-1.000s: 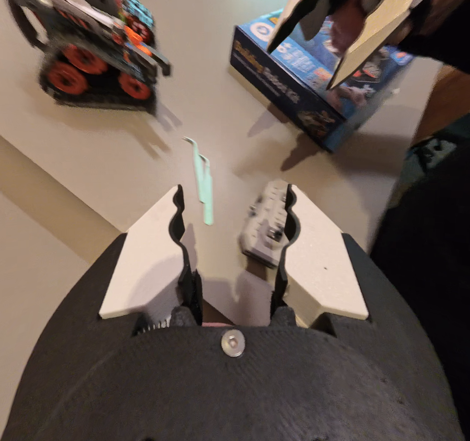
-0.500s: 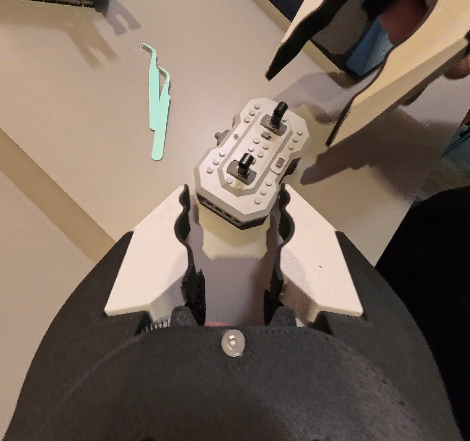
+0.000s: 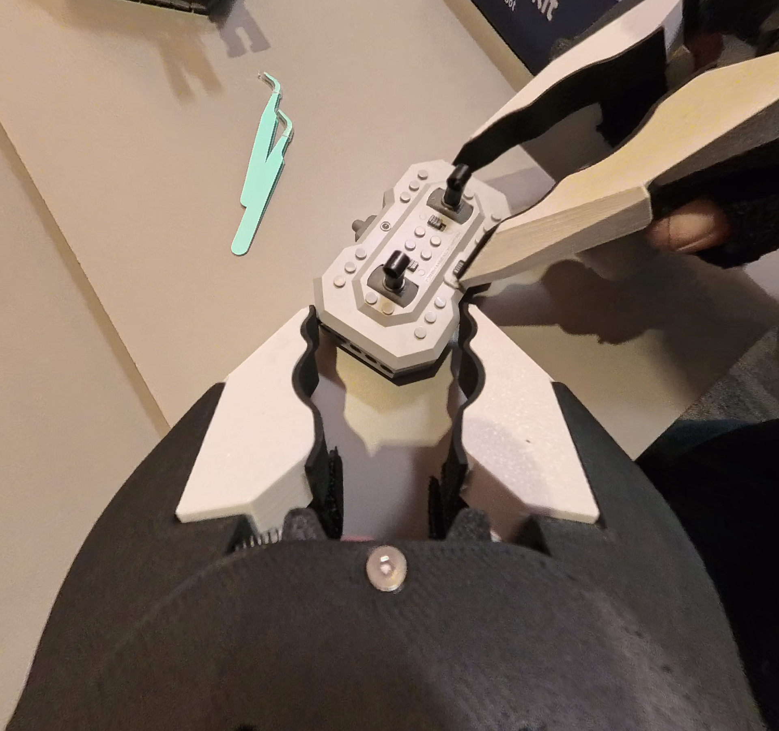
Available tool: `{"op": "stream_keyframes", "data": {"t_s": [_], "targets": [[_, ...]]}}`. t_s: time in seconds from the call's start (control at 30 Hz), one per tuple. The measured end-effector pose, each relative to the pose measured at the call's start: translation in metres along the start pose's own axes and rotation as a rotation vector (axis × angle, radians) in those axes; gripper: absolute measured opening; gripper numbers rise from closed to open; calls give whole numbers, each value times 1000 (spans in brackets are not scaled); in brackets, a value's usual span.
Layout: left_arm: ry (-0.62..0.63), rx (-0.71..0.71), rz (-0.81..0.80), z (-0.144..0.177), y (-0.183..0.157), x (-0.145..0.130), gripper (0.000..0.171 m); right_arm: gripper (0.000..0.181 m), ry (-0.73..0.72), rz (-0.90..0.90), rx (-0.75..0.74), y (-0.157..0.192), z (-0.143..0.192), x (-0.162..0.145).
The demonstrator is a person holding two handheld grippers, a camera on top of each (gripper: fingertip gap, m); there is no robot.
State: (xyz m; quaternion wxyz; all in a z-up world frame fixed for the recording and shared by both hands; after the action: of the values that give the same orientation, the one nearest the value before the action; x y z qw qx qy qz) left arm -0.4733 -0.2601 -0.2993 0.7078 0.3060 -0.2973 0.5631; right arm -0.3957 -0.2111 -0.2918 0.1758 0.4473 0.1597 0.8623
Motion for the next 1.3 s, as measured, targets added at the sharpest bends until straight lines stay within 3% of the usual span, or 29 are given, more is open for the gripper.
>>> {"op": "stream_keyframes", "data": {"t_s": [0.57,0.67,0.73,0.97,1.3], "targets": [[-1,16,13,-1,-6,1,65,60,-24,-21,12,-2,7,-1],[0,10,14,-1,-6,1,65,63,-10,-39,46,-3,8,-1],[5,-5,26,0,-5,2,65,82,-9,-70,72,-4,12,-2],[-23,-51,75,11,7,6,64,64,-30,57,91,3,29,3],[-75,-89,94,5,12,21,39,38,-1,157,36,-5,18,4]]}}
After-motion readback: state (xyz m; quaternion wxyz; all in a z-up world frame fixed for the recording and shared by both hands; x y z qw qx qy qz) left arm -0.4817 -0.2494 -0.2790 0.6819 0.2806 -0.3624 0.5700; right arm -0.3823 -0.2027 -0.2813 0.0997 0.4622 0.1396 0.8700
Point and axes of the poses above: each gripper's, where its closed fingertips meet, z back along the fingers, x out of its top, y = z × x across the jaws, the point moved 4 cm from there along z, back along the fingers, and after that the axes turned 14 degrees about x, right-handed, at the moved point
